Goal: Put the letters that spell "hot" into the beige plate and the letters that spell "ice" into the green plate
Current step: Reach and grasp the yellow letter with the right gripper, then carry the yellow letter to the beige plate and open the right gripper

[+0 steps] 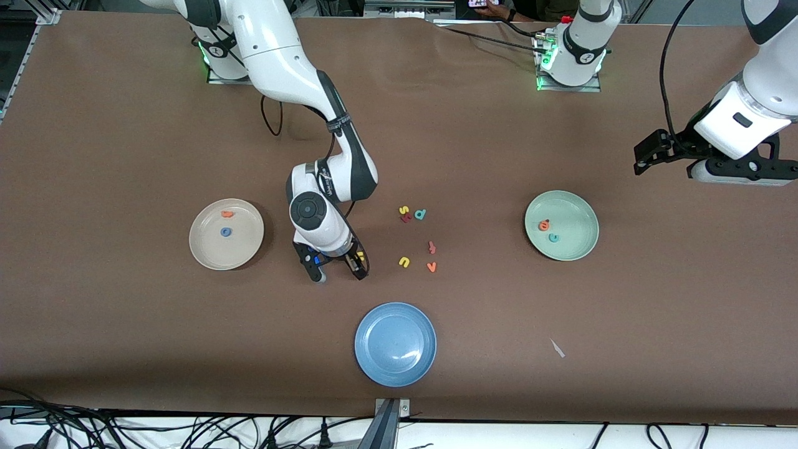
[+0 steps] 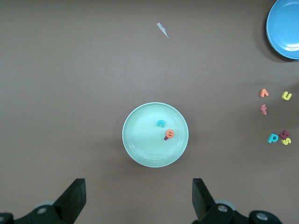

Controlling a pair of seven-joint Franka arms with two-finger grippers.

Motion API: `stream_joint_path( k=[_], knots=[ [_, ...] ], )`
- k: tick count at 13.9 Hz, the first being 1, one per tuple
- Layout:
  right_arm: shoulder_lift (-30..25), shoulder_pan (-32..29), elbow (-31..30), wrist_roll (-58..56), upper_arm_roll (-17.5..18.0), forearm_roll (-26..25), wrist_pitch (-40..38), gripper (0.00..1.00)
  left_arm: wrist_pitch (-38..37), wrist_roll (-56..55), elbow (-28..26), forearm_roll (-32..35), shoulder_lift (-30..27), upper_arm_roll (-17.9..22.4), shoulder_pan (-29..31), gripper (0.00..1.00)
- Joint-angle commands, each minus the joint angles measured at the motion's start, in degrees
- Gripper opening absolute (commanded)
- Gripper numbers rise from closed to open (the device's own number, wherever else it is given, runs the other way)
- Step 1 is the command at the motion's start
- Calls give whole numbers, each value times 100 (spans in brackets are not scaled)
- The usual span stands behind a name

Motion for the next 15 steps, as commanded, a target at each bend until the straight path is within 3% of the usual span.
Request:
stream_joint_path(
  k=[1, 8, 15],
  knots=[
    [154, -61, 256, 43, 42, 127, 5, 90, -132, 81, 157, 152, 55, -11, -16, 100],
    [154, -61, 274, 43, 42, 127, -13, 63, -132, 81, 157, 152, 55, -11, -7, 100],
    [154, -61, 274, 34, 112, 118, 5, 49, -132, 81, 157, 152, 55, -11, -7, 100]
  ],
)
